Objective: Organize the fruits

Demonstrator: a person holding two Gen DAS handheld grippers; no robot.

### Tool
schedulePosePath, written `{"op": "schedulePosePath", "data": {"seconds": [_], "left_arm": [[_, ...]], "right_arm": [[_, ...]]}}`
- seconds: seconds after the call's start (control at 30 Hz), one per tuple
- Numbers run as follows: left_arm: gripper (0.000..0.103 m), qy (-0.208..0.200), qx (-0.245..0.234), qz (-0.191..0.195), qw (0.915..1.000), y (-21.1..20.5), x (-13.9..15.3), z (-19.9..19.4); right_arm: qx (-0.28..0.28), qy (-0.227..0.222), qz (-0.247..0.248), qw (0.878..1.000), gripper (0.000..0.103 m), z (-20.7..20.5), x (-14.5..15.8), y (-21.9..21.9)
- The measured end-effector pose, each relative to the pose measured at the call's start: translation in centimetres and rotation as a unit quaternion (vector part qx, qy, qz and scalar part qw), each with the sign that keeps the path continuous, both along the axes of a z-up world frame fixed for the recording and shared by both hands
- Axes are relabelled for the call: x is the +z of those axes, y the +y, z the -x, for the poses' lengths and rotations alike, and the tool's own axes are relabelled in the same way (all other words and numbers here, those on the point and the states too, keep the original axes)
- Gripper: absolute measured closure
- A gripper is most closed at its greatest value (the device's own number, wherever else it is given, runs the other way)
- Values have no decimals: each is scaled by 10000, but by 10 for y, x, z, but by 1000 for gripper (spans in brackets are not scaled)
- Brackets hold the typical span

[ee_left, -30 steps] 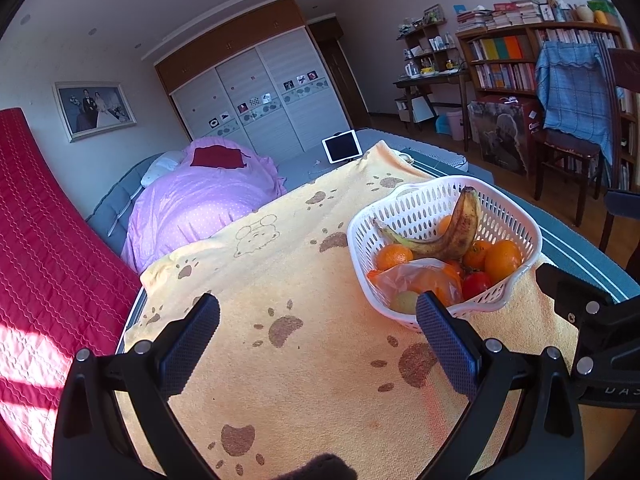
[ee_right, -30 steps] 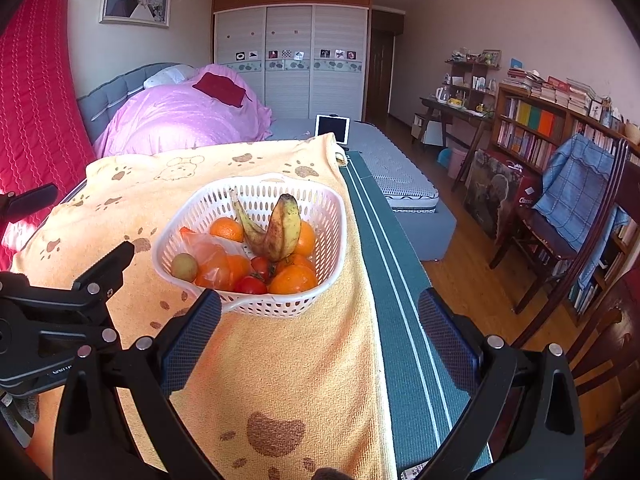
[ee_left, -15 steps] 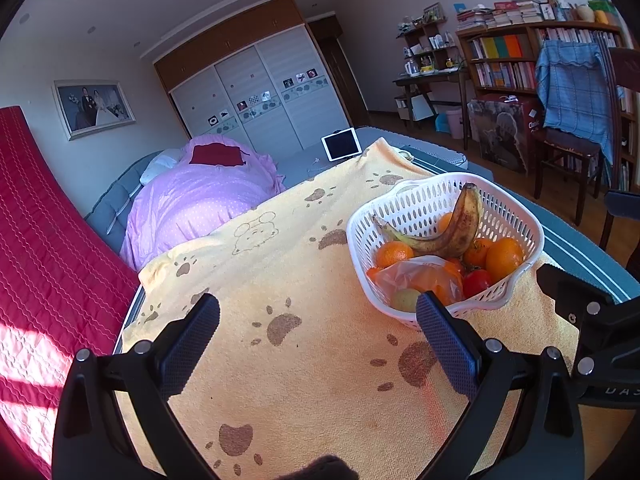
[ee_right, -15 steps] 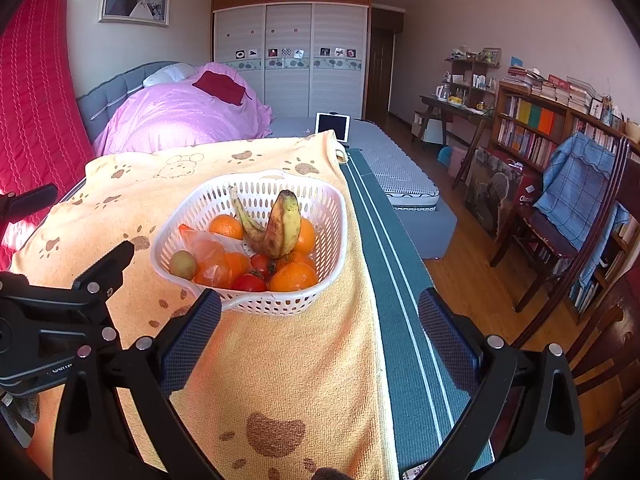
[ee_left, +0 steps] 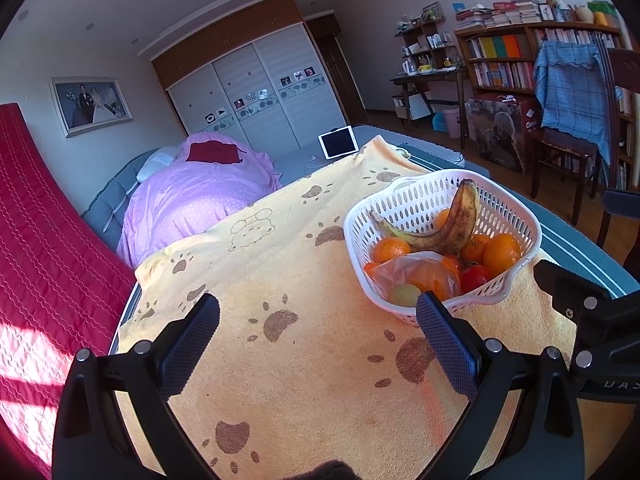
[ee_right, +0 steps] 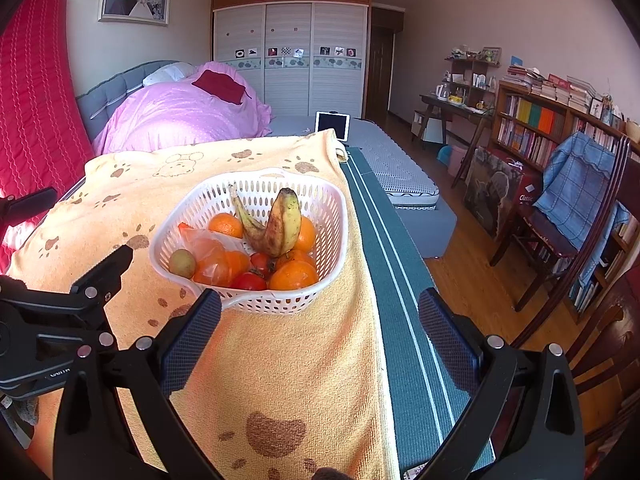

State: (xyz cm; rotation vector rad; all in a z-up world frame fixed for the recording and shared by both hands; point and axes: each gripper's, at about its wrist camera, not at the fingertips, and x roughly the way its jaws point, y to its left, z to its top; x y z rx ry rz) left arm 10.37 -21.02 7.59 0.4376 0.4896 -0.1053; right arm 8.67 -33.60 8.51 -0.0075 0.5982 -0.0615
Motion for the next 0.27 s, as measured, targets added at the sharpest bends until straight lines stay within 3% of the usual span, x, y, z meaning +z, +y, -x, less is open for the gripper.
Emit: {"op": "schedulePosePath", "data": {"seconds": [0.27], "left_arm": [[5, 203, 176, 177, 9995, 13, -3, 0]], "right_arm": [[87, 114, -56, 9999, 3, -1, -13, 7]]}}
